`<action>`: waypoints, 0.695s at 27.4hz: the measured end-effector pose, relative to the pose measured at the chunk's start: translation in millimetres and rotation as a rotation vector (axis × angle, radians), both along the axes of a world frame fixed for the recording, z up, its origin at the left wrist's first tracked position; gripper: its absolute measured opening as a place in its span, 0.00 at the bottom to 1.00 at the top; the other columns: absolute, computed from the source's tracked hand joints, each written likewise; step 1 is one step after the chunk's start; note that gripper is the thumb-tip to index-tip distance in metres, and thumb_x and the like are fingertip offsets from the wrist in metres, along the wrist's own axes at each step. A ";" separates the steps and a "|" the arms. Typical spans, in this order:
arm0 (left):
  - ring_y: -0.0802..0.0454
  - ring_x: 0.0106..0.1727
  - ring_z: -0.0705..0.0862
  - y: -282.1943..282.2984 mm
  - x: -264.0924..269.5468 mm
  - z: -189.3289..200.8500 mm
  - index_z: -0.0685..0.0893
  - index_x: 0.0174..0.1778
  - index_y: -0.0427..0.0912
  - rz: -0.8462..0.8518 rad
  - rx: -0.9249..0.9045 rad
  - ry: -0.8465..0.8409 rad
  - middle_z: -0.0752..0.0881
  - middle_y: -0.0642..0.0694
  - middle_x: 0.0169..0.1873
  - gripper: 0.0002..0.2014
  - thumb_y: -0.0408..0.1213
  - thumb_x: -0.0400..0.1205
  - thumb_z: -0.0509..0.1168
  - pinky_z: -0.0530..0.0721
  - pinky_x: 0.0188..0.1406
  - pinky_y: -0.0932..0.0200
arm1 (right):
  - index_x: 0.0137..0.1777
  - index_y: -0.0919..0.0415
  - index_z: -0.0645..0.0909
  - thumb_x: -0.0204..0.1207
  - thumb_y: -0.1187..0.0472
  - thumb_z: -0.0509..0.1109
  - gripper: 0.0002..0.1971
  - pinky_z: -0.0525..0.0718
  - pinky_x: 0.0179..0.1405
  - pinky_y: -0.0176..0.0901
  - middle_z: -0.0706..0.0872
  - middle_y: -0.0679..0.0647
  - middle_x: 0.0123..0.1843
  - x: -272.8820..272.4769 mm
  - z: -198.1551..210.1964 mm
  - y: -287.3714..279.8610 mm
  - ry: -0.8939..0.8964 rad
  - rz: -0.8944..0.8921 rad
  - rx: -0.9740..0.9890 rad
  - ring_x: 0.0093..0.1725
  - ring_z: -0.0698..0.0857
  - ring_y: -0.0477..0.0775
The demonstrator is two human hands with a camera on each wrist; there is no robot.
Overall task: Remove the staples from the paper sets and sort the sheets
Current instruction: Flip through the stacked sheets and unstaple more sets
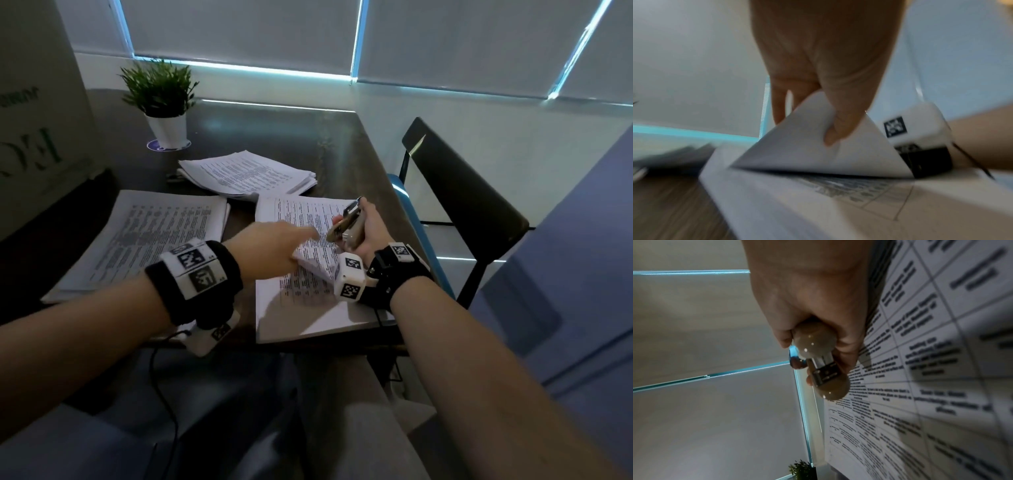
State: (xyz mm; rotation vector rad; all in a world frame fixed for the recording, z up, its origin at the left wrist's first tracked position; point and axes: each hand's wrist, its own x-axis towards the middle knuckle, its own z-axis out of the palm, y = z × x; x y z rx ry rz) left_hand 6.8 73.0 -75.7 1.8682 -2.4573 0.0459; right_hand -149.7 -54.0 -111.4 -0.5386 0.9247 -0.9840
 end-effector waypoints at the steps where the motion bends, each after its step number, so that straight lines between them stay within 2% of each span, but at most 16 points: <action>1: 0.48 0.62 0.79 -2.9 9.6 -0.4 0.70 0.73 0.50 0.102 -0.126 0.141 0.79 0.47 0.64 0.27 0.45 0.79 0.68 0.81 0.61 0.49 | 0.50 0.61 0.78 0.83 0.41 0.64 0.20 0.84 0.36 0.49 0.88 0.60 0.30 0.4 0.4 -0.4 0.004 0.006 -0.002 0.30 0.86 0.56; 2: 0.50 0.63 0.78 -7.5 20.4 -4.3 0.69 0.73 0.47 0.223 -0.170 0.318 0.77 0.47 0.63 0.30 0.49 0.77 0.70 0.79 0.62 0.51 | 0.50 0.62 0.78 0.83 0.42 0.64 0.20 0.84 0.38 0.49 0.88 0.61 0.31 0.8 0.6 -0.5 0.004 0.007 -0.002 0.31 0.86 0.57; 3: 0.51 0.59 0.79 -8.5 24.4 -4.3 0.68 0.74 0.43 0.341 -0.103 0.569 0.78 0.48 0.61 0.33 0.51 0.77 0.71 0.81 0.58 0.53 | 0.49 0.62 0.78 0.83 0.42 0.64 0.20 0.84 0.40 0.50 0.88 0.61 0.31 1.4 -0.3 -1.2 -0.005 0.009 0.001 0.33 0.85 0.57; 4: 0.51 0.53 0.83 -10.4 25.1 -5.5 0.68 0.73 0.38 0.436 0.060 0.887 0.82 0.46 0.56 0.33 0.52 0.78 0.70 0.84 0.51 0.55 | 0.49 0.63 0.78 0.83 0.43 0.64 0.20 0.83 0.41 0.50 0.87 0.62 0.31 1.0 -1.3 -1.8 -0.014 0.010 0.000 0.34 0.85 0.58; 5: 0.50 0.46 0.86 -13.7 24.9 -7.5 0.71 0.72 0.34 0.480 0.239 1.214 0.87 0.43 0.48 0.30 0.52 0.81 0.66 0.86 0.46 0.54 | 0.48 0.64 0.78 0.83 0.43 0.65 0.21 0.83 0.42 0.51 0.87 0.63 0.32 0.8 -1.4 -1.9 -0.022 0.012 -0.002 0.35 0.84 0.58; 6: 0.48 0.43 0.88 -16.3 23.0 -8.4 0.76 0.69 0.36 0.504 0.378 1.458 0.90 0.43 0.42 0.24 0.50 0.84 0.61 0.86 0.46 0.53 | 0.48 0.64 0.78 0.83 0.44 0.65 0.20 0.82 0.42 0.52 0.87 0.63 0.33 0.7 -2.8 -2.6 -0.021 0.019 -0.004 0.36 0.84 0.59; 7: 0.46 0.46 0.89 -19.6 21.2 -9.7 0.78 0.67 0.39 0.520 0.446 1.617 0.91 0.44 0.43 0.19 0.47 0.87 0.58 0.86 0.51 0.49 | 0.48 0.64 0.78 0.83 0.45 0.65 0.20 0.82 0.42 0.53 0.87 0.63 0.33 0.4 -3.3 -2.3 -0.003 0.025 -0.003 0.36 0.84 0.59; 8: 0.43 0.53 0.88 -23.9 20.0 -9.4 0.76 0.70 0.39 0.553 0.447 1.680 0.90 0.42 0.51 0.17 0.41 0.87 0.58 0.84 0.57 0.45 | 0.49 0.64 0.78 0.83 0.47 0.66 0.18 0.83 0.42 0.53 0.87 0.62 0.34 0.3 -3.2 -2.3 0.017 0.037 -0.008 0.36 0.84 0.59; 10: 0.36 0.61 0.82 -33.2 20.4 -10.9 0.59 0.79 0.40 0.652 0.255 1.626 0.78 0.36 0.67 0.29 0.24 0.83 0.60 0.82 0.59 0.40 | 0.48 0.64 0.78 0.82 0.51 0.69 0.14 0.85 0.41 0.53 0.86 0.61 0.34 -3.0 0.5 -1.3 0.008 0.030 -0.003 0.35 0.84 0.56; 11: 0.35 0.61 0.82 -36.8 22.2 -8.5 0.54 0.80 0.45 0.669 0.132 1.565 0.75 0.37 0.69 0.35 0.19 0.81 0.59 0.83 0.57 0.38 | 0.47 0.63 0.79 0.80 0.49 0.71 0.15 0.85 0.42 0.50 0.86 0.60 0.34 -8.1 5.0 -3.8 0.024 0.011 -0.031 0.33 0.83 0.54; 12: 0.35 0.59 0.83 -38.6 24.2 -2.7 0.52 0.80 0.49 0.644 0.052 1.546 0.76 0.38 0.67 0.37 0.18 0.80 0.59 0.84 0.55 0.37 | 0.47 0.62 0.80 0.79 0.46 0.72 0.17 0.85 0.46 0.49 0.86 0.60 0.35 -15.3 10.9 -9.4 0.062 -0.010 -0.095 0.32 0.82 0.53; 13: 0.38 0.56 0.85 -39.3 25.1 7.2 0.54 0.80 0.49 0.572 -0.013 1.568 0.79 0.39 0.63 0.36 0.18 0.81 0.58 0.85 0.53 0.37 | 0.48 0.61 0.82 0.76 0.41 0.72 0.20 0.84 0.50 0.50 0.87 0.60 0.37 -23.1 22.8 -16.4 0.135 -0.006 -0.192 0.34 0.83 0.54; 15: 0.43 0.52 0.87 -40.4 29.8 28.1 0.64 0.74 0.44 0.393 -0.173 1.535 0.83 0.41 0.58 0.26 0.21 0.82 0.57 0.87 0.50 0.40 | 0.59 0.62 0.83 0.75 0.39 0.73 0.26 0.83 0.62 0.59 0.90 0.62 0.49 -36.7 52.0 -27.7 0.237 0.093 -0.389 0.47 0.89 0.62; 16: 0.46 0.52 0.87 -40.8 29.6 40.0 0.69 0.68 0.43 0.321 -0.269 1.492 0.84 0.43 0.56 0.20 0.23 0.82 0.56 0.88 0.49 0.43 | 0.66 0.63 0.82 0.76 0.40 0.72 0.28 0.84 0.63 0.64 0.90 0.62 0.56 -39.9 68.7 -28.5 0.237 0.169 -0.452 0.54 0.89 0.64; 17: 0.48 0.50 0.87 -42.9 28.4 52.0 0.72 0.62 0.43 0.266 -0.367 1.464 0.84 0.45 0.53 0.15 0.24 0.83 0.56 0.89 0.46 0.48 | 0.69 0.63 0.80 0.77 0.43 0.72 0.28 0.86 0.60 0.64 0.89 0.63 0.60 -40.2 84.9 -29.4 0.229 0.209 -0.505 0.57 0.89 0.64; 19: 0.53 0.44 0.86 -47.5 20.5 67.8 0.74 0.52 0.45 0.194 -0.544 1.449 0.84 0.49 0.46 0.10 0.24 0.83 0.55 0.88 0.40 0.57 | 0.67 0.64 0.81 0.79 0.49 0.73 0.23 0.91 0.47 0.54 0.91 0.63 0.55 -35.8 107.2 -23.9 0.208 0.149 -0.606 0.51 0.92 0.60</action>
